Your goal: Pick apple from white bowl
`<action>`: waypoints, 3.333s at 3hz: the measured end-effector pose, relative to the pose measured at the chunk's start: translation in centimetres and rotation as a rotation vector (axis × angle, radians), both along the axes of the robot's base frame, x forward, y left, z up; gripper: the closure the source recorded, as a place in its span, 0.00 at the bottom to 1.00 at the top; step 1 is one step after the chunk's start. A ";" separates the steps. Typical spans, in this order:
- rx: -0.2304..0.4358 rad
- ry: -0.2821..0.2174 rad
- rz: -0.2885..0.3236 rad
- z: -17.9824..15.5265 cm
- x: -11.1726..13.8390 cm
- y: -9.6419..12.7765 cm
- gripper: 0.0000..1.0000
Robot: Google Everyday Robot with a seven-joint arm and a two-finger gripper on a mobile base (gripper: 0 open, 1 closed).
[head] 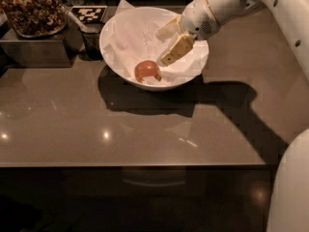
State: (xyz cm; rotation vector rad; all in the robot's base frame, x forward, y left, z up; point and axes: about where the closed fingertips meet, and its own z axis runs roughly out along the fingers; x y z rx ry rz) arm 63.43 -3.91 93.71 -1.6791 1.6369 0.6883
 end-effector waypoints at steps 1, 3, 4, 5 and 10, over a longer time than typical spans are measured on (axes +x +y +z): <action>0.007 0.028 0.021 -1.5 -0.1 0.5 0.33; 0.037 0.027 0.048 -2.8 0.3 2.3 0.31; 0.047 0.014 0.056 -2.9 0.8 3.2 0.30; 0.054 0.014 0.058 -3.1 0.9 3.5 0.30; 0.052 0.106 0.043 -7.3 0.8 3.3 0.29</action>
Offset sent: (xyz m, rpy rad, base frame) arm -0.0013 0.0103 -0.0345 0.0234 0.0460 0.0391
